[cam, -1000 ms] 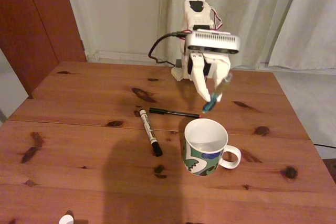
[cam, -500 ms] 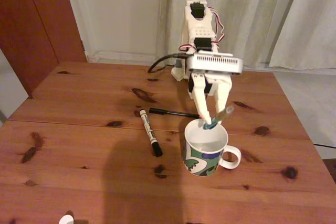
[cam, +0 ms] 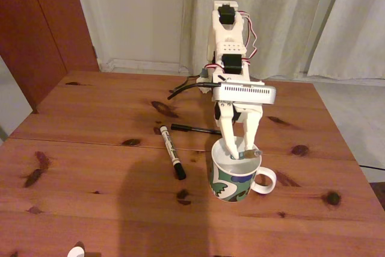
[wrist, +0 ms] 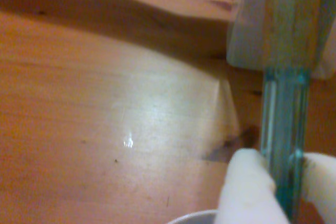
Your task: Clean up the desk and place the pens and markers into the cup
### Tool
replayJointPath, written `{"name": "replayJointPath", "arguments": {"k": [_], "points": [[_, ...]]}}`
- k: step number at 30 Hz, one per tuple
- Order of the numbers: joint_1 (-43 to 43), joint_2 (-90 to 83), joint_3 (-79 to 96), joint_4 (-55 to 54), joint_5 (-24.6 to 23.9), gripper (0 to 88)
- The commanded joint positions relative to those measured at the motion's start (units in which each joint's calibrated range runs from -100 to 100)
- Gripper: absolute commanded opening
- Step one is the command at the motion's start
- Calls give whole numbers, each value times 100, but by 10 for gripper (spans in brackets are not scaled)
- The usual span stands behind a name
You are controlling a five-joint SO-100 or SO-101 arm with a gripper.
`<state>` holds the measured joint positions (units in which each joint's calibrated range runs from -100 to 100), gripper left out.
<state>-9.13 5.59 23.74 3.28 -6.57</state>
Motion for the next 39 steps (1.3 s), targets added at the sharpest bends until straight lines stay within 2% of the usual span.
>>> {"name": "replayJointPath", "arguments": {"k": [1,8,12,17,23,27,28,33,39], "points": [[8,-108,-210,-151,-87,17],[0,-133,43,-151,-76,143],[8,-141,43,-151,-61,161],[8,-175,-29,-151,-45,159],[-16,-1027,115,-39,-45,154],[-56,-1755,458,296,-66,34],[-56,-1954,575,425,-50,2],[16,-2897,845,1492,34,9],[274,-3435,827,3814,678,9]]}}
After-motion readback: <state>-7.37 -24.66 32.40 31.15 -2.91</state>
